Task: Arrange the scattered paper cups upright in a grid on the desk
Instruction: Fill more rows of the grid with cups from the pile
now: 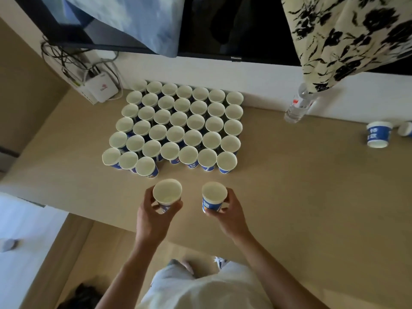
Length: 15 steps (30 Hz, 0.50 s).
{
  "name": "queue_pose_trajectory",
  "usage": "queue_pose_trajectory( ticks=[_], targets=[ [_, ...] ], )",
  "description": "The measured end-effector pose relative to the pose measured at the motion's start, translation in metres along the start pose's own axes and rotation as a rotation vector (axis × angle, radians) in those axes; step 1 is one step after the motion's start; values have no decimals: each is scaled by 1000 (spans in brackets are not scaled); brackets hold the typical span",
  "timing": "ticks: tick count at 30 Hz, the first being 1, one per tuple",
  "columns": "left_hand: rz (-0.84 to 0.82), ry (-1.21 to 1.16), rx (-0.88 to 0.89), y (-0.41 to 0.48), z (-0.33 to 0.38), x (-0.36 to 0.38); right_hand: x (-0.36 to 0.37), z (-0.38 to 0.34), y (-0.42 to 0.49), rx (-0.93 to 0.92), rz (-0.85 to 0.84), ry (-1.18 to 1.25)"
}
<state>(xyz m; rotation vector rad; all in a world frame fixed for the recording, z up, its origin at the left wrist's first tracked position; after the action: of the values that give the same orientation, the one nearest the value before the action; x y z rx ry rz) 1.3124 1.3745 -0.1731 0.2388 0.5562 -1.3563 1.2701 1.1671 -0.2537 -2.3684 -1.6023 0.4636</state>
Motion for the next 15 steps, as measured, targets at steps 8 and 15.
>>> queue_pose_trajectory(
  ticks=[8, 15],
  targets=[
    [-115, 15, 45, 71, -20, -37, 76, -15, 20, -29, 129, -19],
    [-232, -2, 109, 128, -35, -70, 149, -20, 38, -35, 264, -70]
  ],
)
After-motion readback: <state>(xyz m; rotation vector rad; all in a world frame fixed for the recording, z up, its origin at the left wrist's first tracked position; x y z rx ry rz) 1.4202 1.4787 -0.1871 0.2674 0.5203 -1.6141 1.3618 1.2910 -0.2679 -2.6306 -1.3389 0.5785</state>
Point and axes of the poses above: each hand's wrist, its own y-axis towards the middle knuckle, its own x-axis out of the palm, z = x × y, the point moved 2 cm from there along y, towards the middle knuckle, and after that the axes turned 5 degrees about z, right-handed, at the moved point
